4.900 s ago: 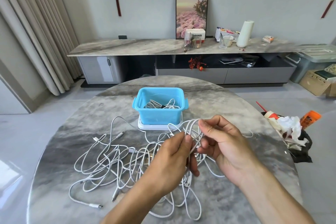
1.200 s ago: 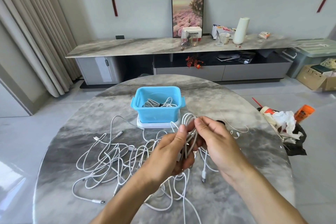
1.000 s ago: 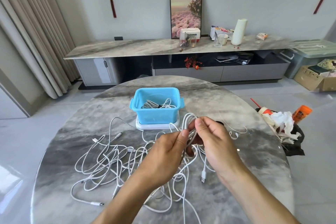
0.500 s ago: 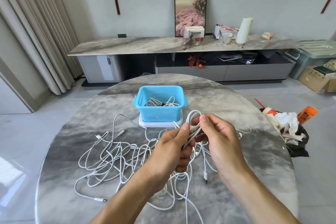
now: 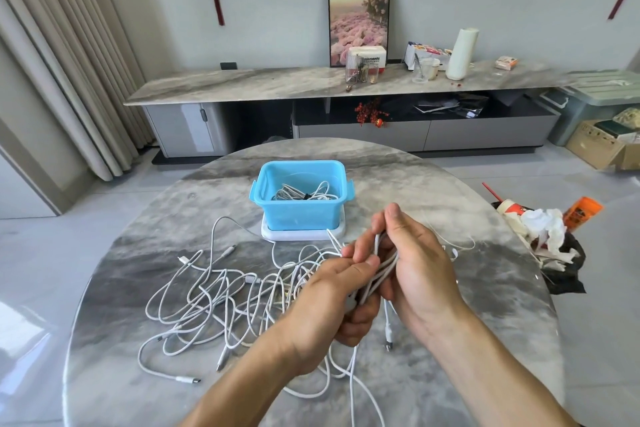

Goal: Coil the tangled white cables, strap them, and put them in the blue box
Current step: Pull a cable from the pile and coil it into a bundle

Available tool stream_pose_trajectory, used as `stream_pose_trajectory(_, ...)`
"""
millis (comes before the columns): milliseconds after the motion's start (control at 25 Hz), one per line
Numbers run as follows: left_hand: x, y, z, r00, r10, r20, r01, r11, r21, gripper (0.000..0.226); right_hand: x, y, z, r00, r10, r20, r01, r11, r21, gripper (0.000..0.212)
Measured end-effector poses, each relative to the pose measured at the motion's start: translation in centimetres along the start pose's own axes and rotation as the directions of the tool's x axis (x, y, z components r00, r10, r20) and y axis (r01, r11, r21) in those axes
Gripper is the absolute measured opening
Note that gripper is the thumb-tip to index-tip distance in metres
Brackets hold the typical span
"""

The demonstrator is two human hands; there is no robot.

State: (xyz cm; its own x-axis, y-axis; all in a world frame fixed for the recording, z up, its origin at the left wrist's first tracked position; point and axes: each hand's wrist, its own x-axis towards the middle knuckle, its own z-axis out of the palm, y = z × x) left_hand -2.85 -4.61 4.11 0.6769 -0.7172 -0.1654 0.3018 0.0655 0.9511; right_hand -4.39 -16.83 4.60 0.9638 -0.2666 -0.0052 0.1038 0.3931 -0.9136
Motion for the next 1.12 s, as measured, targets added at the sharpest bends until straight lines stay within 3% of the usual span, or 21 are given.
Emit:
stream_pose_trajectory(160,0.2,-0.3,0.0,0.997,0.076,-0.009,-0.076,0.997,0.028,0.035,-0.2,-0.5,0.3,0.998,0.058,0.039,-0.064,0.984,0.163,0.033)
stream_pose_trajectory(280,0.2,-0.1,-0.2,0.999,0.042,-0.003,-0.043,0.998,-0.043,0.034,0.1,-0.3,0.2,0.981,0.152,0.12,-0.177,0.955,0.236,0.045)
stream_pose_trajectory(360,0.0,-0.1,-0.5,1.0,0.004,-0.016,-0.005,0.998,-0.069,0.034,0.3,0.0,0.1,0.977,0.16,0.137,-0.184,0.966,0.183,0.044)
stream_pose_trajectory(560,-0.2,-0.2,-0.5,0.999,0.012,-0.048,-0.016,0.997,-0.069,0.022,0.1,0.3,0.4,0.989,0.009,0.145,-0.011,1.0,0.01,0.034)
stream_pose_trajectory(760,0.2,-0.7,-0.2,0.998,0.044,-0.035,-0.045,0.999,-0.017,0.039,-0.1,0.1,0.5,0.984,-0.156,0.084,0.174,0.934,-0.313,0.041)
stream_pose_trajectory(840,0.5,-0.5,0.0,0.996,0.069,-0.061,-0.072,0.997,-0.032,0.041,0.1,0.1,0.2,0.987,-0.083,0.138,0.11,0.975,-0.194,0.043)
stream_pose_trajectory(920,0.6,-0.1,-0.3,0.977,0.169,-0.13,-0.179,0.982,-0.069,0.041,0.3,0.1,0.2,0.952,0.084,0.296,-0.073,0.996,-0.046,0.051)
stream_pose_trajectory(1000,0.6,0.8,-1.0,0.946,0.22,-0.24,-0.26,0.954,-0.15,0.042,0.2,0.7,0.0,0.876,0.205,0.436,-0.123,0.97,-0.209,0.056)
stream_pose_trajectory(1120,-0.1,3.0,-2.5,0.93,0.164,-0.33,-0.283,0.891,-0.354,0.041,0.4,2.3,-0.5,0.835,0.266,0.481,0.08,0.806,-0.586,0.048)
